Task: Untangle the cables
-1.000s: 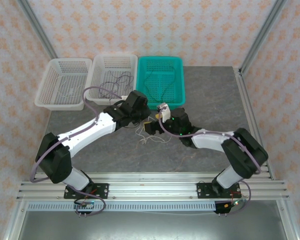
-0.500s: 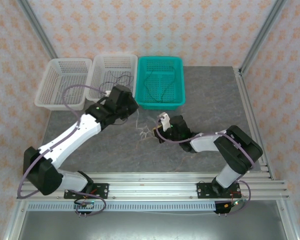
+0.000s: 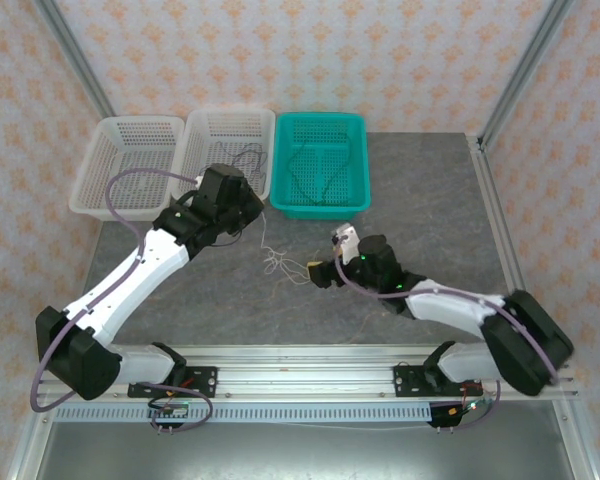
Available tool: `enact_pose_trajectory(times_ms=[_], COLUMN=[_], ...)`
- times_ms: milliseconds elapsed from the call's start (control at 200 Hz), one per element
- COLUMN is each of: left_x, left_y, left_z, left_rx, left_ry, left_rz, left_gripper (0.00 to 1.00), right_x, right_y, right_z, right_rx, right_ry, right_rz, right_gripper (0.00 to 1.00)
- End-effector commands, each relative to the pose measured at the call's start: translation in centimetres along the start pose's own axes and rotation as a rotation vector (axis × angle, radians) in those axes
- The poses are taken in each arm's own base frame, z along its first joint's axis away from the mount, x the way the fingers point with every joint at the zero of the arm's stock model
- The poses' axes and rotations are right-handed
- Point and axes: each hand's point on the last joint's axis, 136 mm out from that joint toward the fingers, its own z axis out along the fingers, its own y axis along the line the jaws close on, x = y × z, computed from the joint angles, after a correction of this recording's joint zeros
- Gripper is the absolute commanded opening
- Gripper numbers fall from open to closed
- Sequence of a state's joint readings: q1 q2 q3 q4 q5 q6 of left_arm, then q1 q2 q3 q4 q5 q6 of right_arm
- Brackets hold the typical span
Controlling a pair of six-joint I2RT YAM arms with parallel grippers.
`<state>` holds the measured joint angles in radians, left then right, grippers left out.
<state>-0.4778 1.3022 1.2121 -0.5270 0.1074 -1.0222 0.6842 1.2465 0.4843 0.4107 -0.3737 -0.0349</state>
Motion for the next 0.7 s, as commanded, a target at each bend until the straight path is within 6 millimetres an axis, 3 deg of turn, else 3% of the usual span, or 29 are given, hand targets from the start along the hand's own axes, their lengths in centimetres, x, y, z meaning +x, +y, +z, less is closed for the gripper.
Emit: enact_pose_trajectory(times_ms=[0, 110, 260, 340, 525, 641, 696], left_x=[0.0, 0.6, 0.9, 0.8, -0.9, -3.1, -4.7], left_y=[-1.7, -2.6, -4.9, -6.0, -7.9, -9.8, -10.7], left_z=[-1.0, -0.9, -1.5, -2.2, -4.6, -7.2, -9.0], left_rx=[0.055, 0.082, 0.133, 0.156, 0.218, 0.287, 0.318], left_ry=[0.010, 0.031, 0.055, 0.054, 0.010, -0.053, -0.104], left_rz=[0.000, -0.006, 0.012, 0.021, 0.033, 0.033, 0.045], left_gripper=[0.00, 0.00, 0.00, 0.00, 0.00, 0.00, 0.00], right_x=[-3.3, -6.5, -8.5, -8.8, -5.1, -2.5, -1.2], right_y=[1.7, 5.3, 7.8, 8.2, 6.7, 5.9, 5.7], right_z=[-1.1, -0.5, 3.9, 6.8, 12.9, 14.4, 14.5], right_rx=[-0.061, -0.225, -0.335, -0.352, -0.334, -0.326, -0.330], right_ry=[-0.086, -0.147, -0.178, -0.182, -0.078, -0.032, -0.004], right_rz=[-0.126, -0.243, -0.280, -0.277, -0.199, -0.166, -0.159], right_gripper=[0.98, 0.99, 0.91, 0.80, 0.49, 0.31, 0.29])
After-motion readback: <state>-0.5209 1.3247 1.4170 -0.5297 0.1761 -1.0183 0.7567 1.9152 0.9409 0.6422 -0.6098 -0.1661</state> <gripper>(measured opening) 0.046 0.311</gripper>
